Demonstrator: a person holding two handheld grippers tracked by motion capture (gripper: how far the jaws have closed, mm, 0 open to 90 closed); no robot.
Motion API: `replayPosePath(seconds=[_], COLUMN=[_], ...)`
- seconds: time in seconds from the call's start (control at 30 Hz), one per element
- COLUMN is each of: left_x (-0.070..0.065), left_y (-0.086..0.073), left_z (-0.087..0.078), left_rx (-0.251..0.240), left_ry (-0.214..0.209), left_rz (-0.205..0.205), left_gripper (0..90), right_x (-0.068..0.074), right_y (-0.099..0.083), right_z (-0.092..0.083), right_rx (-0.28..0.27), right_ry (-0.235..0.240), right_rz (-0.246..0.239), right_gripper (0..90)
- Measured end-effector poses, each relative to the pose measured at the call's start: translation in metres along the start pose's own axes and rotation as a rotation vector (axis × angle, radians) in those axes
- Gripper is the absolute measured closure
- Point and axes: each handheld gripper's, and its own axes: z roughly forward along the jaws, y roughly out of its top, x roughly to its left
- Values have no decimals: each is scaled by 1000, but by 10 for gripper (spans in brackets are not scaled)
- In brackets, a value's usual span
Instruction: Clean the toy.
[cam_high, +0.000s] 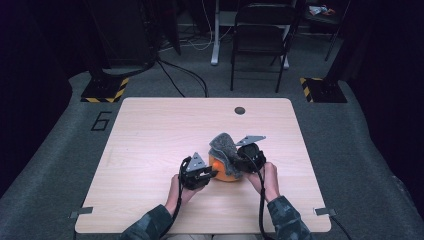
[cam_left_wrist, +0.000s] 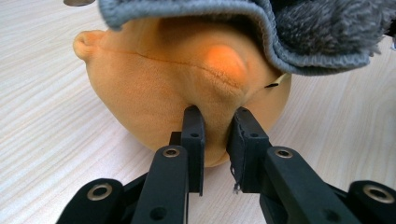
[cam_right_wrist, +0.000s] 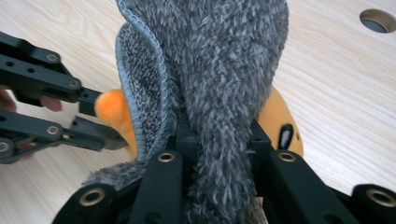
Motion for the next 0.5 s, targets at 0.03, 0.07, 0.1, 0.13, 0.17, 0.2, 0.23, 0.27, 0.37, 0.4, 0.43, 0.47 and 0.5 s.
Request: replayPosePath(seconds=[0.03, 0.07, 0.1, 0.13, 0.17, 0.2, 0.23, 0.27, 0.37, 0.4, 0.43, 0.47, 0.5], left_x=[0, 1, 1, 1, 1, 1, 1, 2, 2, 2, 2, 2, 2], left_y=[0, 0, 0, 0, 0, 0, 0, 0, 0, 0, 0, 0, 0], left_z=[0, 0, 0, 0, 0, 0, 0, 0, 0, 0, 0, 0, 0], left_rx=[0, 1, 2, 3, 3, -1, 0, 2, 2, 1, 1, 2, 1], left_ry=[2, -3, -5, -4, -4, -2, -3, -5, -6, -6, -6, -6, -5], left_rz=[1, 0, -3, -1, -2, -7, -7, -4, -6, -7, -8, -5, -7], left_gripper=[768, 768, 769, 768, 768, 768, 768, 768, 767, 766, 766, 766, 766], right_x=[-1, -3, -5, -6, -8, -10, -12, -15, -22, -24, -27, -29, -32], right_y=[0, -1, -2, -2, -3, -4, -5, -6, -9, -10, -11, -12, -14], right_z=[0, 0, 0, 0, 1, 0, 1, 1, 2, 3, 3, 3, 4], right_rx=[1, 4, 8, 8, 11, 18, 20, 21, 28, 30, 35, 39, 45], right_ry=[-5, -7, -8, -9, -14, -15, -15, -17, -20, -24, -28, -31, -35], right_rz=[10, 6, 9, 15, 23, 19, 35, 42, 64, 70, 70, 79, 80], right_gripper=[743, 743, 743, 743, 743, 743, 743, 743, 743, 743, 743, 743, 742])
